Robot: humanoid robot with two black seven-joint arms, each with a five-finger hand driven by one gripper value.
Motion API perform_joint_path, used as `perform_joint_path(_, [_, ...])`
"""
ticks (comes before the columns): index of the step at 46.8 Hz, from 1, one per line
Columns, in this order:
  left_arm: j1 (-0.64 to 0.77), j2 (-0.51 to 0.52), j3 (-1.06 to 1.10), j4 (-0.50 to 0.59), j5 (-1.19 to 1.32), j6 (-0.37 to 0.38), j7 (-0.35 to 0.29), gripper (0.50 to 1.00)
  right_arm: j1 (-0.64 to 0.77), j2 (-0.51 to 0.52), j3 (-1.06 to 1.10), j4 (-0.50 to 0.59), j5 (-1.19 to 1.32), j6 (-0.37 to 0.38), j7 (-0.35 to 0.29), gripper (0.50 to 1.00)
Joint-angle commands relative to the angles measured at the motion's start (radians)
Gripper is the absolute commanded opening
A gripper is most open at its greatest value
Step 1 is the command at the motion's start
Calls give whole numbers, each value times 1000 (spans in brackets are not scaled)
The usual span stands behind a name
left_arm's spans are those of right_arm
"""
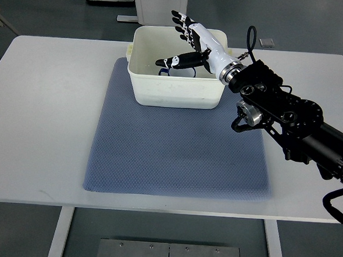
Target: Place cup in box with right hand
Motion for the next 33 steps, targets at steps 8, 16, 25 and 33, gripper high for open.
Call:
perform_joint_path(8, [0,0,0,0,0,0,0,1000,-35,-110,48,85,26,0,-13,995])
perform_joint_path(16, [0,0,0,0,0,0,0,1000,-84,-170,111,130,29,0,-33,995])
perform_joint_path(25, [0,0,0,0,0,0,0,1000,-160,-203,198,153,29,1,-41,995])
perform_joint_path(33, [0,0,0,0,0,0,0,1000,-220,-222,286,154,28,4,-64,995])
